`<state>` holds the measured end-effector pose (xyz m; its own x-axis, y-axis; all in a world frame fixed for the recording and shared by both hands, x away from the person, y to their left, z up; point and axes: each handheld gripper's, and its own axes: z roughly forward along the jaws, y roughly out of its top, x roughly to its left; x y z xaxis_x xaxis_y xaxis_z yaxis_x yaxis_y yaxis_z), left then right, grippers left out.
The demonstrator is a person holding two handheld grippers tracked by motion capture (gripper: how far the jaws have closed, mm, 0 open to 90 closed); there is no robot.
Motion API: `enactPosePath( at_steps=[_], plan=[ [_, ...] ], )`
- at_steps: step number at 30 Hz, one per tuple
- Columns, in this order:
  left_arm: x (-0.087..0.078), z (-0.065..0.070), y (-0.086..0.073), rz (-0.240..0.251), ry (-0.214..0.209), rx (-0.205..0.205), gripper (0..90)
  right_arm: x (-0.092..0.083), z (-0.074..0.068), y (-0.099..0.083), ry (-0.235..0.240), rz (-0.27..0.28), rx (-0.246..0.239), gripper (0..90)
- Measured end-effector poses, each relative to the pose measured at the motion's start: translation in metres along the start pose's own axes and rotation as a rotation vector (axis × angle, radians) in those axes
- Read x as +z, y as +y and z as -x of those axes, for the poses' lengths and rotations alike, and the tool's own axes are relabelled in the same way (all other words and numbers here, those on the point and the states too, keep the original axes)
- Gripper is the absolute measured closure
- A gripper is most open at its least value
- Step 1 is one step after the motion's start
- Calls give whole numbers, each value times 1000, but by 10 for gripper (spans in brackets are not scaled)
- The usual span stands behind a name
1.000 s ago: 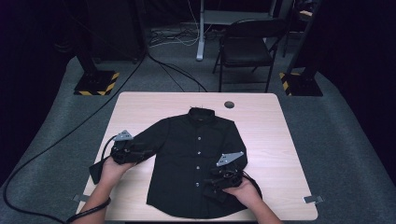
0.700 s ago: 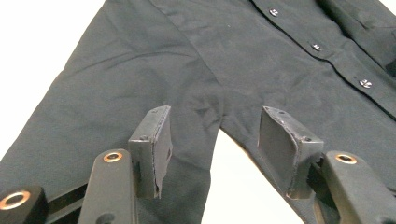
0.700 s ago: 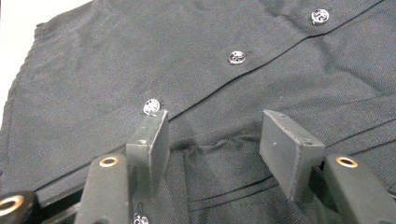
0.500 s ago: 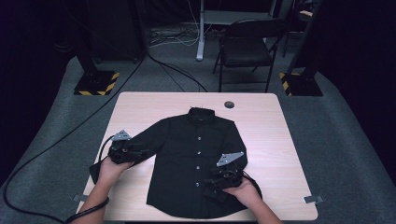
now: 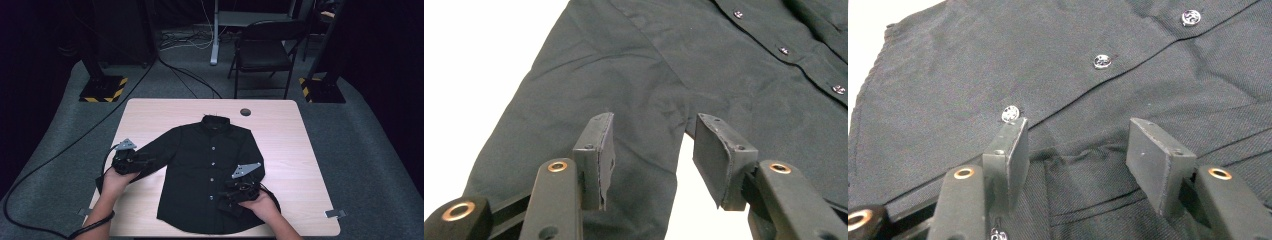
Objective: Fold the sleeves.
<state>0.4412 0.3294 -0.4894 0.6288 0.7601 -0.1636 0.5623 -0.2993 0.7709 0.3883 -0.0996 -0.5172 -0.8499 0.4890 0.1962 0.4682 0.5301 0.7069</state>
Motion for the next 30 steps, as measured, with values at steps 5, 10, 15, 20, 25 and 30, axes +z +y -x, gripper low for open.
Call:
enactPosePath(
  at_steps=[5,10,15,20,25,30],
  plan=[
    [-3,-4,-1,-10,9,-5,503,0,0,0,0,0,0,418],
    [-8,-7,-2,-5,40,-10,512,0,0,0,0,1,1,418],
    [-14,-10,-2,-9,56,-1,533,0,0,0,0,0,-1,416],
    [-20,-15,-4,-10,60,-12,556,0,1,0,2,0,3,416],
    [-24,-20,-7,-11,66,-28,556,0,1,0,1,-1,3,416],
    [-25,-21,-7,-19,68,-23,555,0,0,0,1,-3,2,413]
  ],
)
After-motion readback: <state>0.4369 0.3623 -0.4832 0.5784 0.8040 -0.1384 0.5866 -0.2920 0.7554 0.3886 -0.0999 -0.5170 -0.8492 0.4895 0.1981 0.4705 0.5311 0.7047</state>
